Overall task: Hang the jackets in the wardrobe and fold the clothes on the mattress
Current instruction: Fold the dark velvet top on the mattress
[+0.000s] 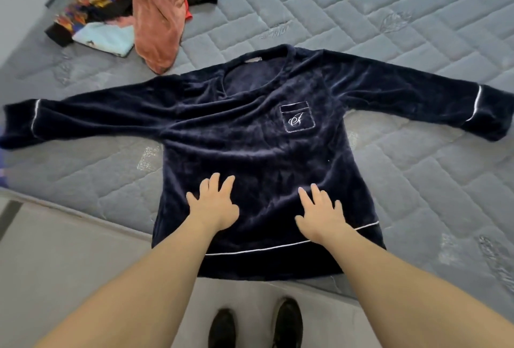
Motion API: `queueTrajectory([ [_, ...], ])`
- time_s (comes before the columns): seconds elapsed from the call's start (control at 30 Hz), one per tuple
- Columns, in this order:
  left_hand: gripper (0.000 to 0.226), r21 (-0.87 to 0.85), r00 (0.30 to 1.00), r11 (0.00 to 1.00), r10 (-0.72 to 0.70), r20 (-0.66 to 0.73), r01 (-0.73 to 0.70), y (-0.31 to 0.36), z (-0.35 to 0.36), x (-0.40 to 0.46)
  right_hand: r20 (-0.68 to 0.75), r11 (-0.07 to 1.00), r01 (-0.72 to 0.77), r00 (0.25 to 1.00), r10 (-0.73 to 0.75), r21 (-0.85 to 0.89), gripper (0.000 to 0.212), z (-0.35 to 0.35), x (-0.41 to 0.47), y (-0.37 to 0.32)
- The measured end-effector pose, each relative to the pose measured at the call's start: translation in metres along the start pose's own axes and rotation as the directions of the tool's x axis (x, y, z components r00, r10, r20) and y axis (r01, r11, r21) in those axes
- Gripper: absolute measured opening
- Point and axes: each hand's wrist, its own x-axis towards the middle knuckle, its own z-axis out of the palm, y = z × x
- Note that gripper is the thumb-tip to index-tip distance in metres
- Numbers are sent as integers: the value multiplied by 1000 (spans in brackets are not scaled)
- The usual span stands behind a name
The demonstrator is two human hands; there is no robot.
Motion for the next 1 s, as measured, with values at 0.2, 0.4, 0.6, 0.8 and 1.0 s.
queueTrajectory([
  [0.2,69,47,999,999,23,-24,-22,-1,-38,51,-87,997,59,994,-64,-51,68,-50,54,-15],
  [0.4,57,109,976,993,73,-206,-51,-22,-92,115,-160,994,86,982,-96,-68,63,-104,106,-49],
  [0.6,53,235,921,963,205,-330,-130,-31,-170,189,-270,998,12,963,5,60,43,-180,160,-75],
  [0.8,53,422,961,894,234,-151,-151,-14,-208,263,-332,887,-108,901,278,450,46,-248,244,-84],
  [1.0,30,513,889,856,283,-360,-65,-14,-260,302,-116,831,-246,931,345,500,26,-287,317,-76],
])
